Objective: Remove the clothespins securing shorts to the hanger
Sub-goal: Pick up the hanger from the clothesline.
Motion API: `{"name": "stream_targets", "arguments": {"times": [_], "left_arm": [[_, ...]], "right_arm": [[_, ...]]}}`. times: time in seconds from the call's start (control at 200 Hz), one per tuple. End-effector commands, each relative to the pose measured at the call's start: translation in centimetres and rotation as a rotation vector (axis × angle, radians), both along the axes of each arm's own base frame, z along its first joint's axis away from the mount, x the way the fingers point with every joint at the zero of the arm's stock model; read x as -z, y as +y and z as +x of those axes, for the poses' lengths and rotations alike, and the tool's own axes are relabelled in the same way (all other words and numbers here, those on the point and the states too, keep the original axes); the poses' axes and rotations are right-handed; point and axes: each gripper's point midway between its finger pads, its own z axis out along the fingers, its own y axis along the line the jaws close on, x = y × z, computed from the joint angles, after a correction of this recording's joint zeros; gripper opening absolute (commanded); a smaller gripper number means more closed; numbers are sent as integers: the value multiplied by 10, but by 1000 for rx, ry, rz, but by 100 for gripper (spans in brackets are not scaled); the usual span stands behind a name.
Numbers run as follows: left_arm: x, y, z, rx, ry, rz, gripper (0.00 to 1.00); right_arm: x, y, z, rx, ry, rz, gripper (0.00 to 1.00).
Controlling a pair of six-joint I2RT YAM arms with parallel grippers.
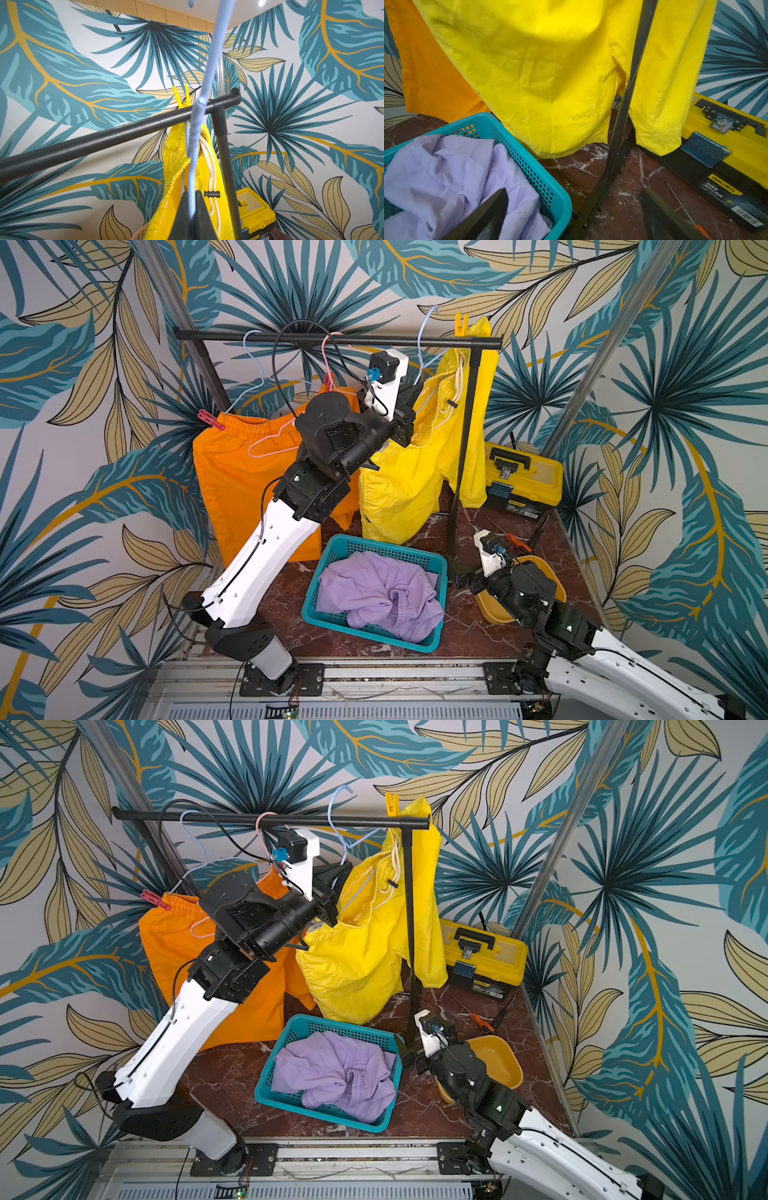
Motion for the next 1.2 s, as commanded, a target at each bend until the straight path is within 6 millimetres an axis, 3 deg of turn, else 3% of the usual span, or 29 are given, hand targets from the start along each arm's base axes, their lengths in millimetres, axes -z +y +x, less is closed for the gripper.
{"name": "stream_targets", "arguments": {"times": [0.0, 0.245, 0.411, 0.711, 0.946, 0.976, 1.117, 1.197], "left_arm": [[-37, 11, -2, -44, -117, -72, 0], [-35, 8, 25, -76, -109, -78, 0], [-8, 12, 34, -86, -33, -11, 0], [41, 42, 1, -114, 49, 82, 0], [55, 59, -36, -52, 86, 72, 0], [64, 60, -39, -48, 115, 93, 0], [68, 72, -55, -60, 124, 128, 0], [54, 85, -65, -83, 102, 118, 0]], "right_arm": [[-6, -4, -3, 1, -10, 10, 100], [-4, -1, -2, -6, -8, 3, 100], [0, 0, -1, -6, 0, -11, 100], [3, 2, 0, -10, 4, -24, 99], [7, 4, 3, -7, 15, -37, 100], [6, 4, 3, -6, 12, -37, 100], [7, 4, 2, -9, 14, -36, 100], [10, 5, 3, -10, 21, -41, 100]]}}
